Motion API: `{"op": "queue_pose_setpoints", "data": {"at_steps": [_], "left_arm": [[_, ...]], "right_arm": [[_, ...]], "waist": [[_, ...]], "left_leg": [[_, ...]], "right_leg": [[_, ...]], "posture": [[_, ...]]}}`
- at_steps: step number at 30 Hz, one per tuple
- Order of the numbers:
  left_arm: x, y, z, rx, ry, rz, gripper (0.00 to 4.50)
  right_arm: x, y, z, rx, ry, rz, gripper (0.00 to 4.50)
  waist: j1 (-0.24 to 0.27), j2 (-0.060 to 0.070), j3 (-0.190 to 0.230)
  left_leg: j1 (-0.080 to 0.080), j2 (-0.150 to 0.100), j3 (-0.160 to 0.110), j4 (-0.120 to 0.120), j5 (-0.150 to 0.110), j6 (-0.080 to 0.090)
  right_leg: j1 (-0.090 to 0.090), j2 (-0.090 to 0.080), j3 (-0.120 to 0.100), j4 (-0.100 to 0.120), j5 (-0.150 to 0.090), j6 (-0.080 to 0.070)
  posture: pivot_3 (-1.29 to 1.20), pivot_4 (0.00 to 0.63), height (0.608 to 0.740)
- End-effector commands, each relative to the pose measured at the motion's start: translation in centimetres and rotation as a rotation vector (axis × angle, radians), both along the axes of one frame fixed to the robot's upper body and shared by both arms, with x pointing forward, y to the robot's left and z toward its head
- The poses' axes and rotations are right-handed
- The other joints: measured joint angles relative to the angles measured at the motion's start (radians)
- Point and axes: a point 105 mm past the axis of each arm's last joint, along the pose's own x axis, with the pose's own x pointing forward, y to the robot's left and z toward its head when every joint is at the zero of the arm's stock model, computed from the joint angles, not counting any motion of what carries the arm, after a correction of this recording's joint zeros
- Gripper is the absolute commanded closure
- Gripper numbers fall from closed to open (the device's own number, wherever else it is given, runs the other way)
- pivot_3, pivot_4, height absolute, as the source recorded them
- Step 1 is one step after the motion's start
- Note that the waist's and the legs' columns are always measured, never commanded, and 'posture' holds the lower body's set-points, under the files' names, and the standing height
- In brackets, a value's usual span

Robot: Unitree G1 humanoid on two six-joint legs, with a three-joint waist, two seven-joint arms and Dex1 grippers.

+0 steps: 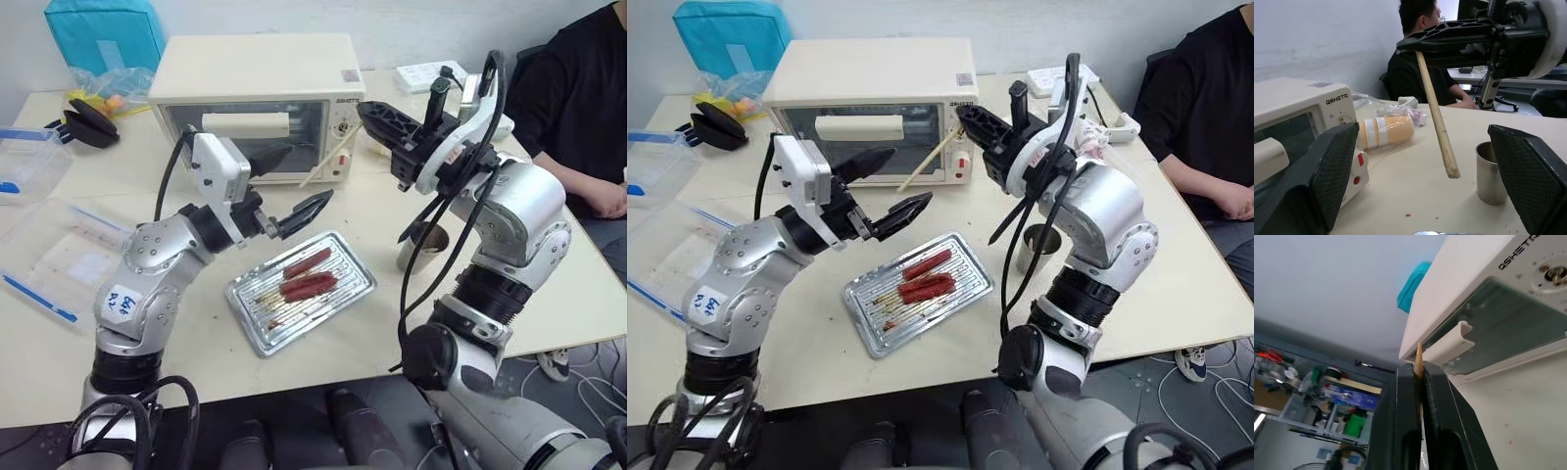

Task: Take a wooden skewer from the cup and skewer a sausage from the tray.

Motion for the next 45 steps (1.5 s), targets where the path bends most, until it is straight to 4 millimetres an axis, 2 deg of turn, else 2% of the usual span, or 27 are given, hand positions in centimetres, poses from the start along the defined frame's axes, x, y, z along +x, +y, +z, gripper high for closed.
{"op": "queue_pose_setpoints", "data": {"at_steps": [1,8,18,21,27,35,42,45], "left_arm": [[0.0,-1.0,0.7,-0.006,-0.06,-0.023,0.0],[0.0,-1.7,1.6,-0.039,-0.093,-0.038,0.0],[-1.2,-1.0,2.8,-0.095,-0.083,-0.037,0.0],[-1.3,-1.2,2.3,-0.09,-0.067,-0.044,0.6],[-1.1,-1.4,2.0,-0.094,-0.051,-0.035,2.37],[-0.7,-1.4,2.4,-0.128,-0.062,-0.01,2.37],[-0.8,-1.4,2.7,-0.155,-0.072,-0.004,4.41],[-0.9,-1.2,2.7,-0.153,-0.071,-0.001,4.46]], "right_arm": [[-1.5,0.7,1.8,0.043,-0.066,0.036,4.46],[-1.4,0.5,1.8,0.059,-0.062,0.015,4.46],[-1.0,0.1,0.7,0.049,-0.044,-0.004,4.46],[-1.0,0.1,0.7,0.055,-0.047,-0.002,4.5],[-1.1,0.1,1.1,0.08,-0.052,-0.003,4.5],[-1.2,0.1,1.2,0.086,-0.048,-0.007,4.5],[-1.1,0.1,0.9,0.078,-0.039,-0.009,4.5],[-1.0,0.0,0.9,0.077,-0.04,-0.009,4.5]], "waist": [[0.001,0.0,0.0],[0.008,0.0,0.0],[0.026,0.0,0.0],[0.028,0.0,0.0],[0.028,0.0,0.0],[0.028,0.0,0.0],[0.028,0.0,0.0],[0.028,0.0,0.0]], "left_leg": [[0.0,0.0,0.0,0.0,0.0,0.0],[0.0,0.001,-0.001,0.0,0.001,0.001],[0.0,0.0,-0.001,0.0,0.001,0.001],[0.0,0.0,-0.001,0.0,0.001,0.001],[0.0,0.0,-0.001,0.0,0.001,0.001],[0.0,0.0,-0.001,0.0,0.001,0.001],[0.0,0.0,-0.001,0.0,0.001,0.001],[0.0,0.0,-0.001,0.0,0.001,0.001]], "right_leg": [[0.0,0.0,0.0,0.0,0.0,0.0],[0.0,-0.001,0.0,0.0,0.001,0.001],[0.0,-0.001,0.001,0.0,0.001,0.001],[0.0,-0.001,0.001,0.0,0.001,0.001],[0.0,-0.001,0.001,0.0,0.001,0.001],[0.0,-0.001,0.0,0.0,0.001,0.001],[0.0,-0.001,0.001,0.0,0.001,0.001],[0.0,-0.001,0.001,0.0,0.001,0.001]], "posture": [[0.0,0.15,0.74],[0.0,0.15,0.74],[0.0,0.15,0.74],[0.0,0.15,0.74],[0.0,0.15,0.74],[0.0,0.15,0.74],[0.0,0.15,0.74],[0.0,0.15,0.74]]}}
